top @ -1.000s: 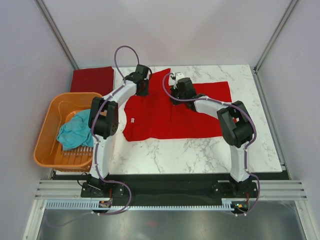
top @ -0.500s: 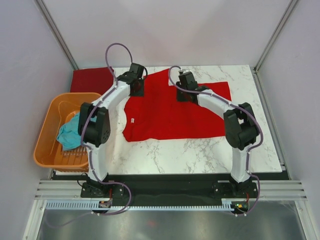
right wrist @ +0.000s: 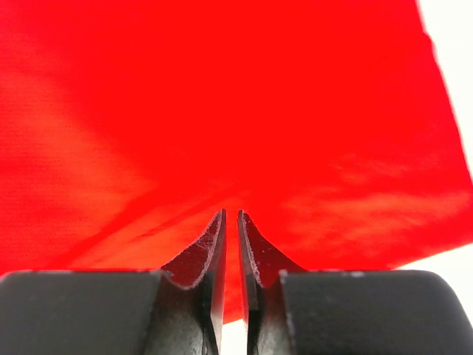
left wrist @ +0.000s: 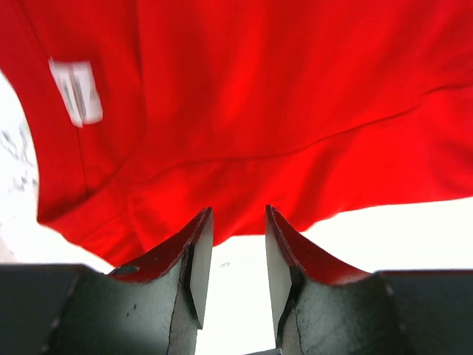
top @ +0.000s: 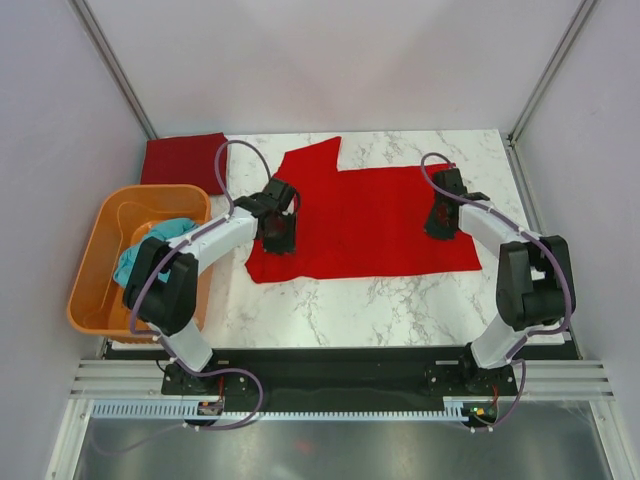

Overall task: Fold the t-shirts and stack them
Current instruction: Fold the tshirt

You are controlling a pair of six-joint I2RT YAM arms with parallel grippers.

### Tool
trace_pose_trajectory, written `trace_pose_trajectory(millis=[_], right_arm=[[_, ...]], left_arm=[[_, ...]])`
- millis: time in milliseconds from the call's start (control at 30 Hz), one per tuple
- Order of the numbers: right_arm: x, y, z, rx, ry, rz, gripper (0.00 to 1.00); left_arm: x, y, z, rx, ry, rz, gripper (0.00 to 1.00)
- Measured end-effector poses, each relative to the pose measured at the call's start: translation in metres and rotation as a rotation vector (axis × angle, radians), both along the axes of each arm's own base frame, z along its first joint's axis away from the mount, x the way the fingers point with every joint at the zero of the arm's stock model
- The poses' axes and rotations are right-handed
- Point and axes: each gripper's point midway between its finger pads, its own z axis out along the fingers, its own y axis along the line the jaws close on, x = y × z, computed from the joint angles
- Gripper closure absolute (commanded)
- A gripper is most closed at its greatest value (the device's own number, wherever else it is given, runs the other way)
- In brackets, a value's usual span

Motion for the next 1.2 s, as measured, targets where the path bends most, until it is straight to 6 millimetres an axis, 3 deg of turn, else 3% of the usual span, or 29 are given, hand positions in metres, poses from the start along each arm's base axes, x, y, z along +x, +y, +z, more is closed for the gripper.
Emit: trace_pose_trajectory(millis=[100,267,400,633,800,1033,1200], right_arm=[[-0.017,-0.023,-0.019,-0.018,0.058,-0.059,0.83],[-0.036,-0.07,-0.042,-0.019,0.11,-0.19,0.81],[-0.038,-0.09,-0.044,0.003,0.083,-0.272,0.83],[-0.044,-0.1,-0.044,0.0,0.037,-0.331,0.83],[-0.061,-0.112,-0.044,-0.034,0.029,-0.39,0.84],[-0.088,-0.128,-0.038,-0.087,0.037,-0.455,0.81],[-0.097,-0.134,-0.017,-0.113,-0.007,-0.483,0.76]], left_arm=[[-0.017,0.015,-0.025,0.059,0.07,0.041,0.58],[-0.028,0.035,-0.044,0.155,0.105,0.086,0.58],[-0.03,0.048,-0.056,0.227,0.125,0.109,0.58],[-0.03,0.051,-0.055,0.251,0.114,0.122,0.58],[-0.035,0.052,-0.051,0.249,0.126,0.117,0.57],[-0.039,0.042,-0.022,0.162,0.093,0.094,0.56],[-0.044,0.036,-0.008,0.11,0.085,0.078,0.56]])
